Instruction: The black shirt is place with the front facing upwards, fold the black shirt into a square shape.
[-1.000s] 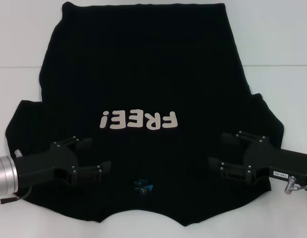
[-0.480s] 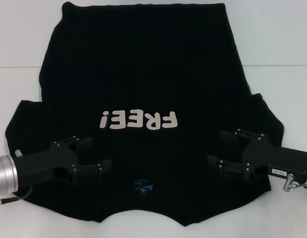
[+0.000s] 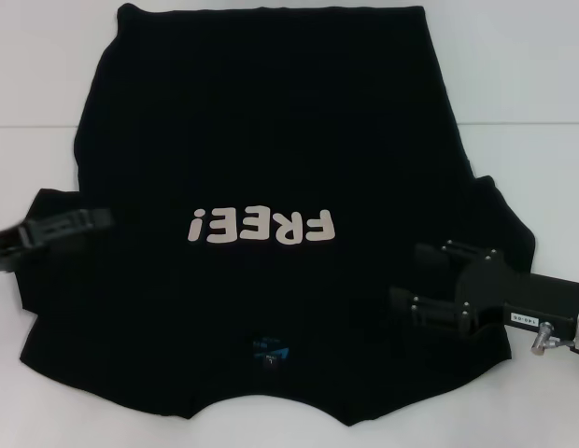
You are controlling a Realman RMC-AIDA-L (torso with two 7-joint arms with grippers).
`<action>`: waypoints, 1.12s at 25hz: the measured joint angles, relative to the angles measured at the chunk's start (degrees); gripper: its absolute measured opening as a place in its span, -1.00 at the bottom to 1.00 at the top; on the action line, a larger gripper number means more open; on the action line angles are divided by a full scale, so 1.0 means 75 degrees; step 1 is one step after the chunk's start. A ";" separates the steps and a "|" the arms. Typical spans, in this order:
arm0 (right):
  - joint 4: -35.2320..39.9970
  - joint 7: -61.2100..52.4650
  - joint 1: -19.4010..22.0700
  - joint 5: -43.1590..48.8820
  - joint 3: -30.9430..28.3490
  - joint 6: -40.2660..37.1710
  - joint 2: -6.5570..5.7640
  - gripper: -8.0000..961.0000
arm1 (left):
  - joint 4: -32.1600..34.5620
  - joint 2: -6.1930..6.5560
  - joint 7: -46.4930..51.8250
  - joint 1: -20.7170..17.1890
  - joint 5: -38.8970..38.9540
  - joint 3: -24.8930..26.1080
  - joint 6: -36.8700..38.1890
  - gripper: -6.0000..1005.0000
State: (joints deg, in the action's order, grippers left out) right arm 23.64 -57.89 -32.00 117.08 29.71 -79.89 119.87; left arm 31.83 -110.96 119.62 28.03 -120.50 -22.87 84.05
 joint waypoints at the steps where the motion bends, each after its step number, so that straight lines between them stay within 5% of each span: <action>1: 0.0002 -0.0045 -0.0004 -0.0001 0.0000 -0.0018 -0.0001 0.69 | 0.0015 0.0072 0.0250 -0.0007 -0.0052 0.0031 0.0001 0.84; 5: 0.0026 -0.0185 -0.0037 -0.0002 0.0004 -0.0030 -0.0009 0.69 | 0.0130 0.0405 0.1385 0.0015 -0.0699 0.0529 -0.0139 0.84; 8: 0.0049 -0.0315 -0.0093 -0.0003 0.0030 -0.0028 -0.0011 0.69 | 0.0169 0.0479 0.1952 0.0035 -0.1353 0.0892 -0.0666 0.84; 28: 0.0063 -0.0449 -0.0157 0.0000 0.0056 -0.0001 -0.0012 0.69 | -0.0581 0.0388 0.2132 0.0055 -0.1757 0.0738 -0.2211 0.82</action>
State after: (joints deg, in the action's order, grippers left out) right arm 24.11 -61.26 -33.18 117.08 30.13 -79.89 119.78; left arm 27.47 -108.05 135.61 28.44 -133.68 -17.34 67.47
